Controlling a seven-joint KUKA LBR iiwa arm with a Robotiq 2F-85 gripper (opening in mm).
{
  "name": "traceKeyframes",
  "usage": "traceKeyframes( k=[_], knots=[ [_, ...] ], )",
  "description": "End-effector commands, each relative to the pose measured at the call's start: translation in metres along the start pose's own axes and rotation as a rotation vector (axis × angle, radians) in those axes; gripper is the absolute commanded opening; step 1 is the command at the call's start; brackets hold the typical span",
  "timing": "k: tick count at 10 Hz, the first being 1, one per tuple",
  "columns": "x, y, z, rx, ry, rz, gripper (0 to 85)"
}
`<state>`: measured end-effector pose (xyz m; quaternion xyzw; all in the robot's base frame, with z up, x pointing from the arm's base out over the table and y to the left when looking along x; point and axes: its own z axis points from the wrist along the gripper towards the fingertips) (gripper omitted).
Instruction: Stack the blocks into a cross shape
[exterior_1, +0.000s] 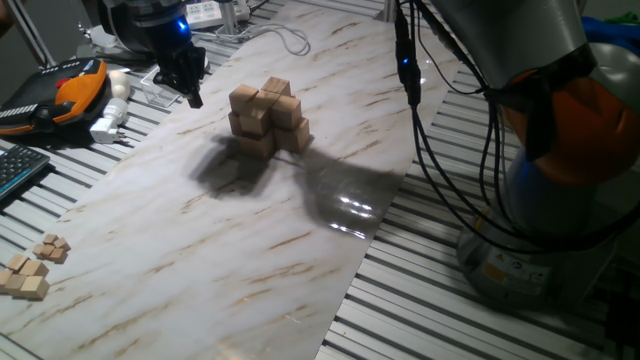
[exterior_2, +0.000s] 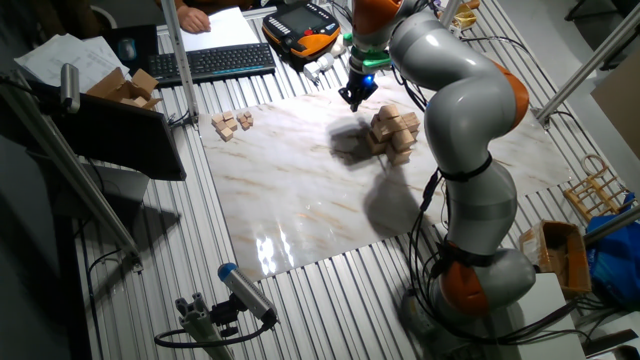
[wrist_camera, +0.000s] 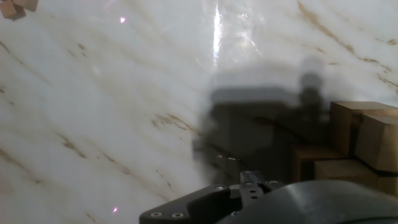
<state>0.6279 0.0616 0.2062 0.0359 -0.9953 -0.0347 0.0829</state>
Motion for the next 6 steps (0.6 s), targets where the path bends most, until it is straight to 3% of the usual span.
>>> traceKeyframes(
  k=[1,6],
  knots=[
    [-0.0001,0.0,0.0,0.0,-0.001,0.0,0.0],
    [0.001,0.0007,-0.0001,-0.007,-0.002,0.005,0.0]
  ],
)
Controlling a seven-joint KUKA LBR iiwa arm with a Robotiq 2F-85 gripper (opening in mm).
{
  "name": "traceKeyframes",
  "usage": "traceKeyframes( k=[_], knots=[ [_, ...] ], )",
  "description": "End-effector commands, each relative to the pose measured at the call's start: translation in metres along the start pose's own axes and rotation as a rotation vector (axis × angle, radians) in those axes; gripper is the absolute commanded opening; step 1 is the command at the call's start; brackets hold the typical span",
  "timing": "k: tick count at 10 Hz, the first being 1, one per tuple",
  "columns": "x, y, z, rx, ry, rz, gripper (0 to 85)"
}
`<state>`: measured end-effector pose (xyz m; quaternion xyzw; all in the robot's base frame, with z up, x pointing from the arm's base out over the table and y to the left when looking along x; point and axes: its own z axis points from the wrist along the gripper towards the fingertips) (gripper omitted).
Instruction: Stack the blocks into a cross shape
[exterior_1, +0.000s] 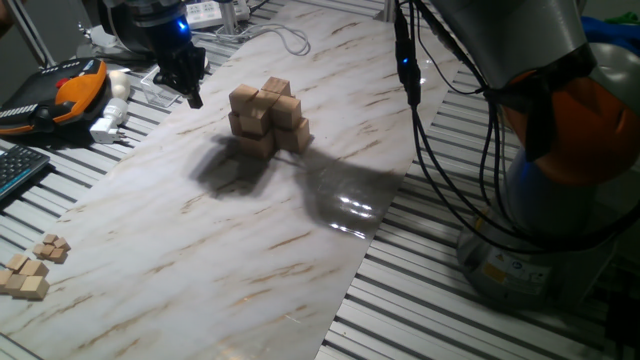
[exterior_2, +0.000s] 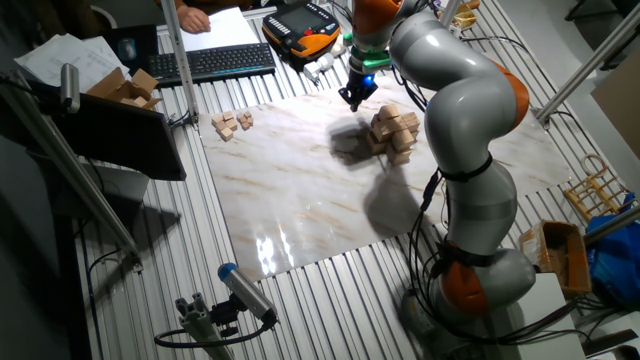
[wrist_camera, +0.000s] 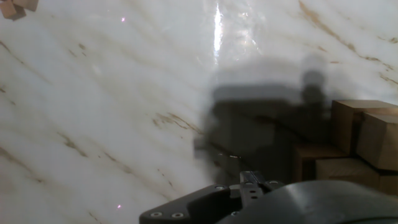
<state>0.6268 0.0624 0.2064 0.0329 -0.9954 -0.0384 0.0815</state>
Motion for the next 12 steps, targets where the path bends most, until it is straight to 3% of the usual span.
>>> traceKeyframes(
  k=[1,12],
  knots=[
    [0.0001,0.0002,-0.0001,0.001,-0.008,0.001,0.0],
    [0.0001,0.0025,0.0014,-0.001,-0.008,-0.005,0.0]
  ],
)
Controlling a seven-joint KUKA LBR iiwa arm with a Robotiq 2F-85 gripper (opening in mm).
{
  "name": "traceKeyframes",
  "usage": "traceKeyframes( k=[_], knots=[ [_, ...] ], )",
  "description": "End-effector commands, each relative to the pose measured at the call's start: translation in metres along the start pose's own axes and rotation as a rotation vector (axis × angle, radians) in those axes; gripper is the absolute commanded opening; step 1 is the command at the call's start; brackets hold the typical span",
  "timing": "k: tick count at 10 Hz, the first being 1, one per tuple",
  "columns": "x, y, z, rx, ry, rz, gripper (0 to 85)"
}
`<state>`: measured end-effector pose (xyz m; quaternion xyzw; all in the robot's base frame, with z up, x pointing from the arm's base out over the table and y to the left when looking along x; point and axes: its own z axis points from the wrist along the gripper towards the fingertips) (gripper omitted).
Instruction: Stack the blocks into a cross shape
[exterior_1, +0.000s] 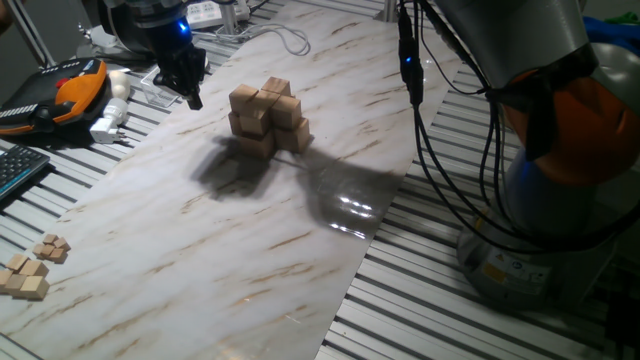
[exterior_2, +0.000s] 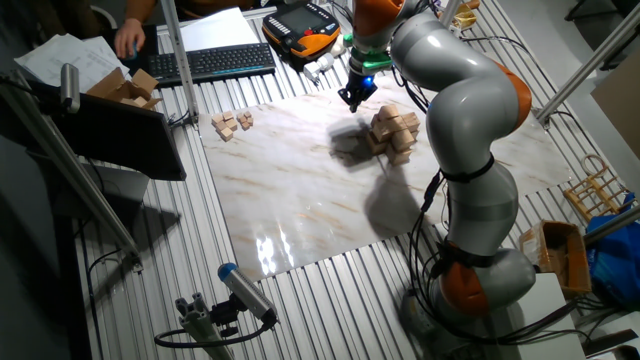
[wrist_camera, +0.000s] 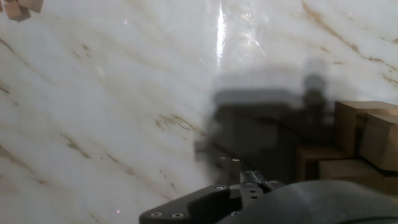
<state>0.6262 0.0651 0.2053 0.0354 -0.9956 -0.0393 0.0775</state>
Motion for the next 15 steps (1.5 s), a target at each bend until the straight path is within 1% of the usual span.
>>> traceKeyframes(
  k=[1,8,13,14,15],
  knots=[
    [0.0001,0.0004,0.0001,-0.001,0.0,0.0,0.0],
    [0.0,-0.0007,0.0006,-0.003,0.001,0.0,0.0],
    [0.0001,-0.0007,0.0006,-0.007,0.007,0.001,0.0],
    [-0.0002,-0.0017,0.0001,-0.004,0.0,-0.001,0.0],
    [-0.0004,-0.0023,-0.0002,0.004,-0.001,-0.002,0.0]
  ],
)
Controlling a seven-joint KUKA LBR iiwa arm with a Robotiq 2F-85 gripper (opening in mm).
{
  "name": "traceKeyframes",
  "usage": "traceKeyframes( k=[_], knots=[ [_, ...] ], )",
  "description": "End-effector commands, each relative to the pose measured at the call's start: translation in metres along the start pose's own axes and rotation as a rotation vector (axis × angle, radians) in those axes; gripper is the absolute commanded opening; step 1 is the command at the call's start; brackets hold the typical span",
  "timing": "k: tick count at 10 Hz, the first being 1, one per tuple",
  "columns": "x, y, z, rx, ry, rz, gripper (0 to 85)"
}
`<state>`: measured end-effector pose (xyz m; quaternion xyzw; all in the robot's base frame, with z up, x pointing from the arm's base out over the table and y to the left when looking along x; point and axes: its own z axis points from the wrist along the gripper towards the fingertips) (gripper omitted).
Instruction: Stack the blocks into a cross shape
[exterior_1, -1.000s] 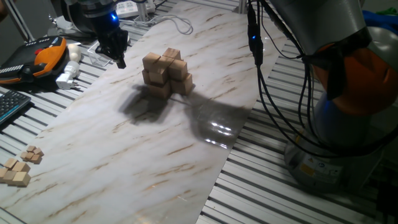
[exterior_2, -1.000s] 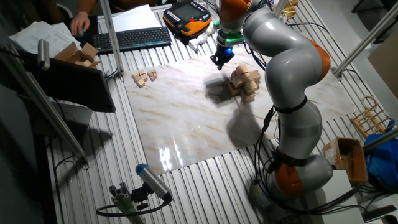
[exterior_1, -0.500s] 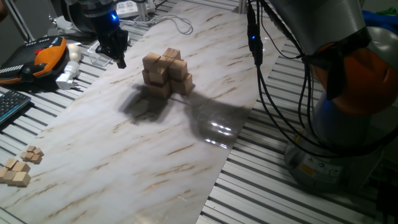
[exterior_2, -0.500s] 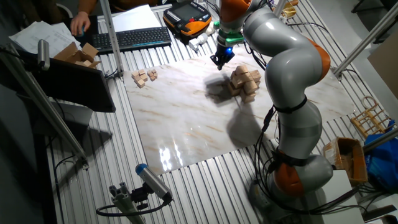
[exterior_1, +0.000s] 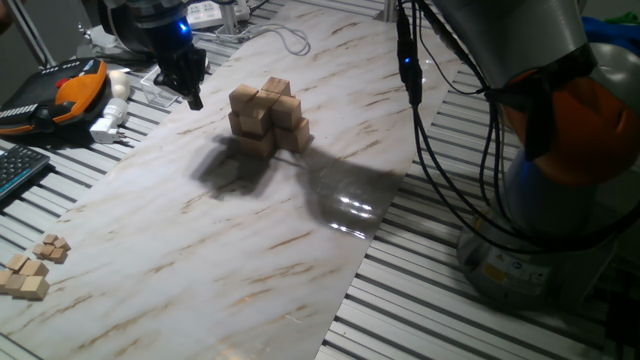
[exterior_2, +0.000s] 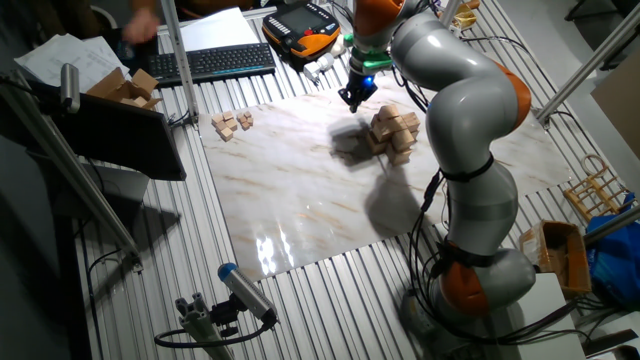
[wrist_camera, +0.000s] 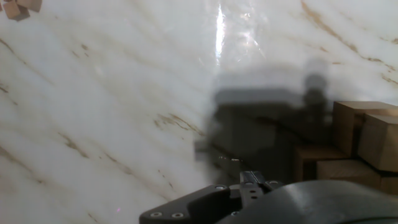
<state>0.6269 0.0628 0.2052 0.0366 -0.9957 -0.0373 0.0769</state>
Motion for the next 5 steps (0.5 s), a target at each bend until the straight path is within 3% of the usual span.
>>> traceKeyframes(
  k=[1,5],
  knots=[
    [0.0,0.0006,0.0004,0.001,0.003,-0.002,0.0],
    [-0.0009,0.0019,0.0009,-0.012,0.007,0.007,0.0]
  ],
)
